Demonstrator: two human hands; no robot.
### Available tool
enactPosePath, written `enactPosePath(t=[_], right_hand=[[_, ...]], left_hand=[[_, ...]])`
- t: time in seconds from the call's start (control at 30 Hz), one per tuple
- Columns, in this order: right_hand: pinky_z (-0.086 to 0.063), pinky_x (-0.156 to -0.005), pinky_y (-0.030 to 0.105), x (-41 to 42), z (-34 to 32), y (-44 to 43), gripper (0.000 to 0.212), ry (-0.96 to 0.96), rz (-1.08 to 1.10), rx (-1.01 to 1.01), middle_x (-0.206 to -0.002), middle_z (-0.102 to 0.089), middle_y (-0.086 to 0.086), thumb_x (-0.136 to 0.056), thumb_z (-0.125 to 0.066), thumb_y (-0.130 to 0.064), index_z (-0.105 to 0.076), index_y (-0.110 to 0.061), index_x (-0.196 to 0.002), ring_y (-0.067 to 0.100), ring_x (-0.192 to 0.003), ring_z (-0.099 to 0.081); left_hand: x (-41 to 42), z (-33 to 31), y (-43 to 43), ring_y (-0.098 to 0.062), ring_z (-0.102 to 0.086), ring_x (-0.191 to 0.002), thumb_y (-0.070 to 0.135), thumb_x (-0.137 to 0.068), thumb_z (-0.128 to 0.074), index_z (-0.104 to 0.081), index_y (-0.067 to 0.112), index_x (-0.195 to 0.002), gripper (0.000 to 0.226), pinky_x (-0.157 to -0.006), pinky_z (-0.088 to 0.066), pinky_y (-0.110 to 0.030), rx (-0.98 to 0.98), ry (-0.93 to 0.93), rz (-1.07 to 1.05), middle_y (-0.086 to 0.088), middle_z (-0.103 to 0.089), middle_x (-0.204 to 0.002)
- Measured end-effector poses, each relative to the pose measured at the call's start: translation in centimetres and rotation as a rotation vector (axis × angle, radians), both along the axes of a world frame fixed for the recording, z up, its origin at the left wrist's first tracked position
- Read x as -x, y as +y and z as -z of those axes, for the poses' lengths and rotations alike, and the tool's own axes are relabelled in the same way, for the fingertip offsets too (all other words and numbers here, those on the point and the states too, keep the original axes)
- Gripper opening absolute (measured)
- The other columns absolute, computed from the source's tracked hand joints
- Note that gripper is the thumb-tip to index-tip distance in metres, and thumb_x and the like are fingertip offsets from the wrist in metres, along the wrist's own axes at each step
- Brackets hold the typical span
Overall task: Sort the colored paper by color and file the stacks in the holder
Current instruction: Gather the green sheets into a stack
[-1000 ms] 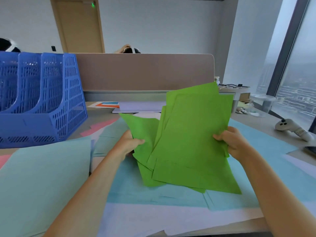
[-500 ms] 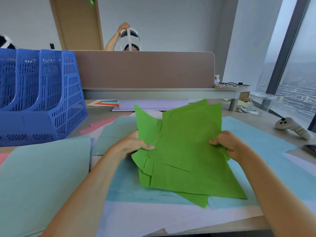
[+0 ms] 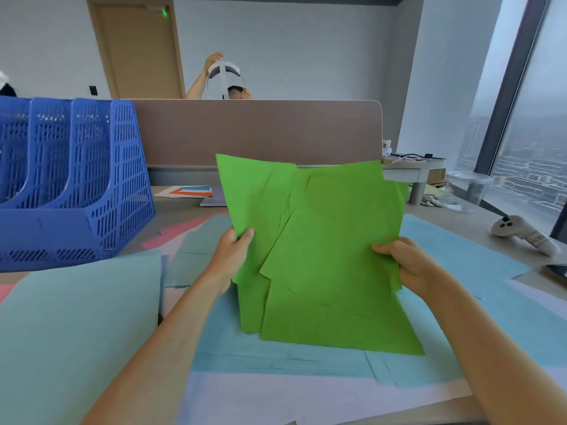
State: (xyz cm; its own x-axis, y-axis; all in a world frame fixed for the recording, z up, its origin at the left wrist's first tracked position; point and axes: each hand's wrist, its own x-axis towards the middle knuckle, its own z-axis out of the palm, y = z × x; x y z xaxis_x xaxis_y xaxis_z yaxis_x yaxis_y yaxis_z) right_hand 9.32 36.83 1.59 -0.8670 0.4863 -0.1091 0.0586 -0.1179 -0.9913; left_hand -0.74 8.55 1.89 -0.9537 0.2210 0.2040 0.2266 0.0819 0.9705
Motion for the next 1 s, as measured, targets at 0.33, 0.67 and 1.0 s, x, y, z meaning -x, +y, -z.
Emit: enactPosePath(t=[0.33,0.67,1.0], right_hand=[[-0.056,-0.078,0.042,0.8,1.3,-0.7,0.037,-0.019,0.023,-0.2,-0.108,-0.068,0.014,-0.088,-0.055,0.008,-0.051,-0.008,-0.122,0.028,-0.087,-0.067],[-0.056,-0.079,0.034,0.2,0.4,-1.8,0.034,0.195,0.068,-0.145,-0.109,-0.071,0.0,-0.088,-0.07,-0.021,-0.057,-0.018,-0.12,0.016,-0.093,-0.07],[-0.058,-0.084,0.04,-1.3,-4.9,-4.2,0.032,0.404,0.008,-0.191,-0.107,-0.073,0.008,-0.083,-0.066,0.006,-0.066,-0.014,-0.108,0.018,-0.088,-0.072]], left_hand=[[-0.2,0.4,-0.2,-0.005,-0.047,-0.115,0.054,-0.086,-0.061,-0.052,0.017,-0.121,0.052,-0.1,-0.029,-0.022,0.221,-0.159,0.261,0.016,-0.05,-0.124],[-0.4,-0.3,0.0,-0.015,-0.066,-0.108,-0.003,-0.083,-0.067,-0.053,0.016,-0.125,0.048,-0.093,-0.052,-0.033,0.094,-0.072,0.411,0.0,-0.068,-0.119],[-1.8,-6.2,-1.5,-0.023,-0.05,-0.124,0.029,-0.063,-0.077,-0.042,0.017,-0.137,0.083,-0.108,-0.037,-0.049,0.1,-0.014,0.292,-0.003,-0.053,-0.136]])
